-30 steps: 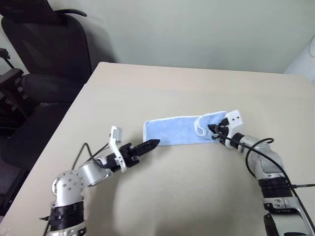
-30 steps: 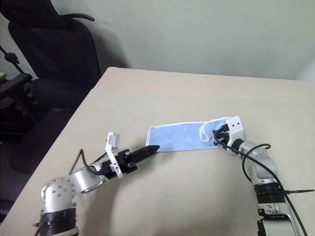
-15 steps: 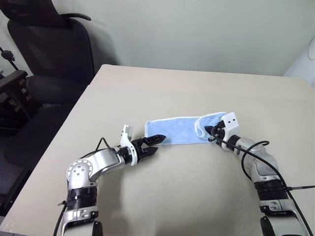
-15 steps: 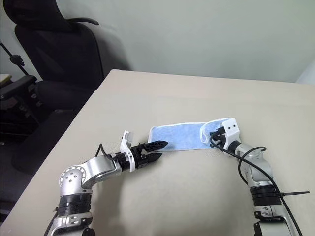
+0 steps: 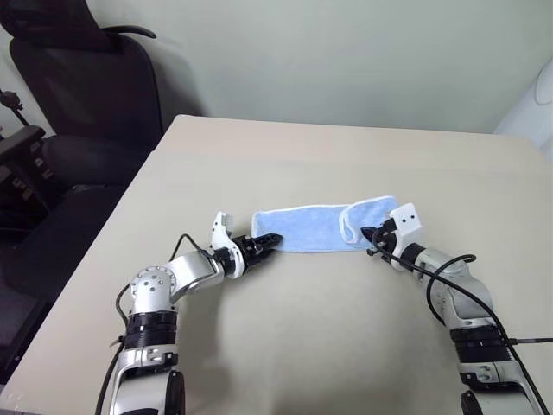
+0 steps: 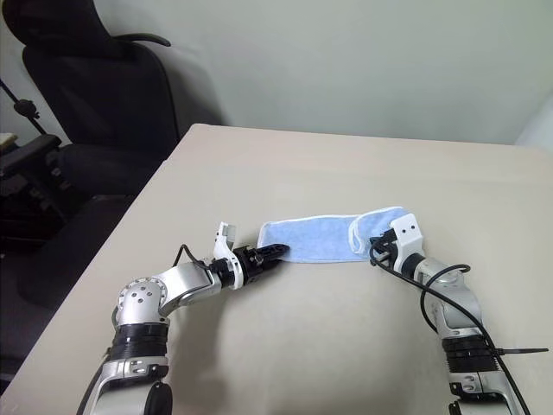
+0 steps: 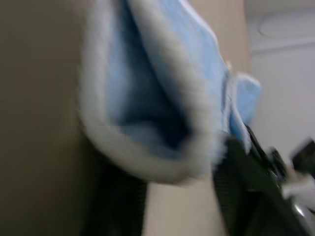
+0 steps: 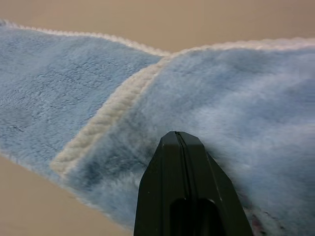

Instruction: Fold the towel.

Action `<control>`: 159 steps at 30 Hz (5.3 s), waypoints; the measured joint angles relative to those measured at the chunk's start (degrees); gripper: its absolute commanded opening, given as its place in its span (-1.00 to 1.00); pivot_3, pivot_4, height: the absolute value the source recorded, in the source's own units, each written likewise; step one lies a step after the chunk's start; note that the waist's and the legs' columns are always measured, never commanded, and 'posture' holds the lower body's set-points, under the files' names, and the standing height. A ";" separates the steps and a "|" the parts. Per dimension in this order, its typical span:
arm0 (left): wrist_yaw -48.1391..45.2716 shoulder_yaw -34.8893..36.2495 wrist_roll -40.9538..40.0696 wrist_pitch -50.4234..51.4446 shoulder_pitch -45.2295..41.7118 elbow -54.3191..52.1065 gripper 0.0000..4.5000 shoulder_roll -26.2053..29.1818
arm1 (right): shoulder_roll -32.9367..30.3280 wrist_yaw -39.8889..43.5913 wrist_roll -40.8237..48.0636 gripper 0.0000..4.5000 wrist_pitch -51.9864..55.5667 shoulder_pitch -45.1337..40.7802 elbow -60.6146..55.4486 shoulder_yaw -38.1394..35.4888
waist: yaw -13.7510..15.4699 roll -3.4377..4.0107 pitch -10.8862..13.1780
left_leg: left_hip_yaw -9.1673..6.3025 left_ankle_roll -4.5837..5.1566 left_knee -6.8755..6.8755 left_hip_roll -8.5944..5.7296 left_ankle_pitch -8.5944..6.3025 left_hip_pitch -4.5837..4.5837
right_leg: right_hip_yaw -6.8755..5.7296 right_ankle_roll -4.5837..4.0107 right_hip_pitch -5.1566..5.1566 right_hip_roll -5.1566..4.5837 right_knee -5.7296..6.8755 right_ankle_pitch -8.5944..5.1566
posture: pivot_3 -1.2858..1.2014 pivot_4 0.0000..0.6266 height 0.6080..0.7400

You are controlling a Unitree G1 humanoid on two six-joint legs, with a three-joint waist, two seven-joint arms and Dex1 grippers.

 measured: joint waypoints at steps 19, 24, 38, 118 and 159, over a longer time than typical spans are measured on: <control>-22.66 -5.18 6.82 2.48 -4.39 -18.18 -0.99 9.19 | -4.71 0.59 5.66 -1.00 0.30 -0.75 -3.92 -9.88 | 0.22 -0.31 0.19 | -0.03 0.12 -0.03 0.16 -0.37 -0.83 | 0.17 0.58 -0.40 -0.19 -0.41 -0.01 | 0.03 -0.52 1.00; -37.39 -18.05 16.24 2.96 -10.22 -23.65 -0.99 15.69 | -4.70 -0.72 6.13 -1.00 -0.46 -2.35 -0.88 -11.95 | 0.34 -0.30 0.19 | -0.13 0.43 0.04 0.17 -0.55 -0.82 | 0.12 0.57 -0.36 -0.26 -0.43 0.00 | 0.03 -0.52 1.00; -59.29 -45.23 56.99 -21.11 -41.56 21.47 -0.99 -12.53 | -1.09 -9.96 8.51 -1.00 -1.71 -1.49 -2.77 -20.37 | 0.62 -0.28 0.22 | -0.06 1.09 0.58 -0.03 -0.83 -1.81 | 0.03 1.20 -0.79 -0.96 -1.00 0.42 | 0.03 -0.52 1.00; -44.46 -11.19 65.52 -28.51 -2.52 -6.39 -1.00 0.08 | -2.50 -1.99 12.57 0.15 18.08 -4.16 3.24 -10.30 | -0.22 -0.07 0.15 | 0.04 1.45 1.10 0.09 -0.64 -1.64 | -0.03 1.17 -0.67 -0.86 -0.87 1.16 | 0.03 -0.52 1.00; -43.12 -13.66 64.74 -28.12 -2.00 -7.32 -1.00 -0.44 | -2.98 -9.81 24.15 -0.98 22.70 0.36 -3.41 -29.23 | 0.14 -0.07 0.15 | 0.04 1.46 1.07 0.03 -0.65 -1.66 | -0.01 1.17 -0.67 -0.91 -0.88 1.08 | 0.03 -0.52 1.00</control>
